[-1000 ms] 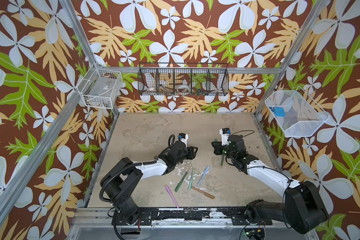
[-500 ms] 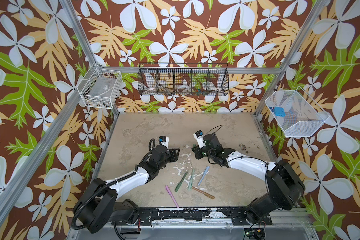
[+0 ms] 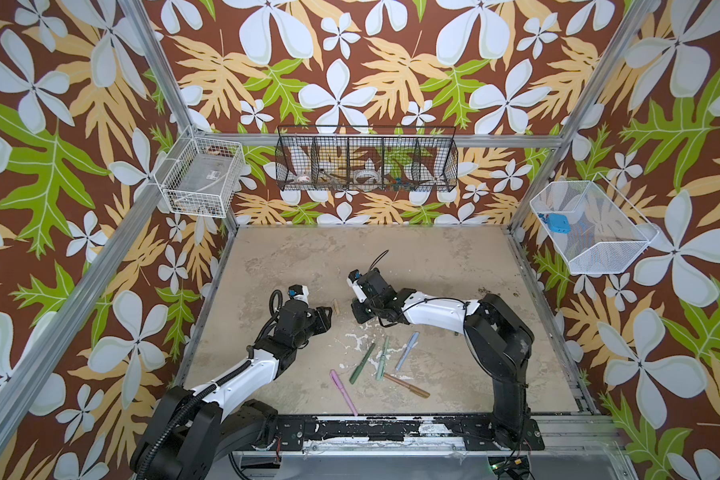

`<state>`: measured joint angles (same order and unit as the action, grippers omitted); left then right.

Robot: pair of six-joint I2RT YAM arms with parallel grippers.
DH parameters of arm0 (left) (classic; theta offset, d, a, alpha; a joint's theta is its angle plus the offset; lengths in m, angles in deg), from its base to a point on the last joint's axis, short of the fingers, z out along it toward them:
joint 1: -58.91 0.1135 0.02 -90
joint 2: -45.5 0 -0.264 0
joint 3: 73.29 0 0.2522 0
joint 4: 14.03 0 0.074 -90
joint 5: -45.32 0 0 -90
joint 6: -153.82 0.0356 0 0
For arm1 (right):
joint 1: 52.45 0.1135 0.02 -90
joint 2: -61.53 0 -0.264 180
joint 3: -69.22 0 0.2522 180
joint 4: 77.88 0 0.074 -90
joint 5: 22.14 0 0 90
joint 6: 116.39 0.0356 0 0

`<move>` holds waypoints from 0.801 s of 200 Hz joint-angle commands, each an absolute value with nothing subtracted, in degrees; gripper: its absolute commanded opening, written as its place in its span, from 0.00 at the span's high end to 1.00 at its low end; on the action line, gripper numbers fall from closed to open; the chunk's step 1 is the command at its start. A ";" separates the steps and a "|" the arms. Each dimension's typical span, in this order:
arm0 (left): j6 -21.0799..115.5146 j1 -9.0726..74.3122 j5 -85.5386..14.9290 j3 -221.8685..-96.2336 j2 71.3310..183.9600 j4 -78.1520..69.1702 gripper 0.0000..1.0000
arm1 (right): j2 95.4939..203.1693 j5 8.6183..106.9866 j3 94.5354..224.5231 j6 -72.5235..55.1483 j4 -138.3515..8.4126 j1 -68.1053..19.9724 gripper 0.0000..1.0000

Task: Open the pen caps
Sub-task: 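Lower the green cap and open right gripper while left gripper withdraws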

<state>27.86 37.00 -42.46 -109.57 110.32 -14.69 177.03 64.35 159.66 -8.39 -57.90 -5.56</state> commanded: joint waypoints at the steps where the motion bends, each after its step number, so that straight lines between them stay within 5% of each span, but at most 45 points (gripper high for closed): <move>1: 27.68 37.20 -40.74 -109.09 110.01 -15.29 0.47 | 179.26 65.82 162.03 -7.74 -55.87 -5.08 0.89; 101: 28.64 37.29 -40.72 -108.09 105.88 -13.71 0.47 | 179.92 67.60 163.03 -7.07 -55.52 -4.99 0.71; 160: 31.54 37.05 -35.15 -105.79 100.36 -15.83 0.48 | 162.57 69.00 153.45 -10.16 -56.20 -4.95 0.62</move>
<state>29.56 37.15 -38.17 -106.86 102.93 -14.66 168.57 67.14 157.87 -8.39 -55.56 -5.07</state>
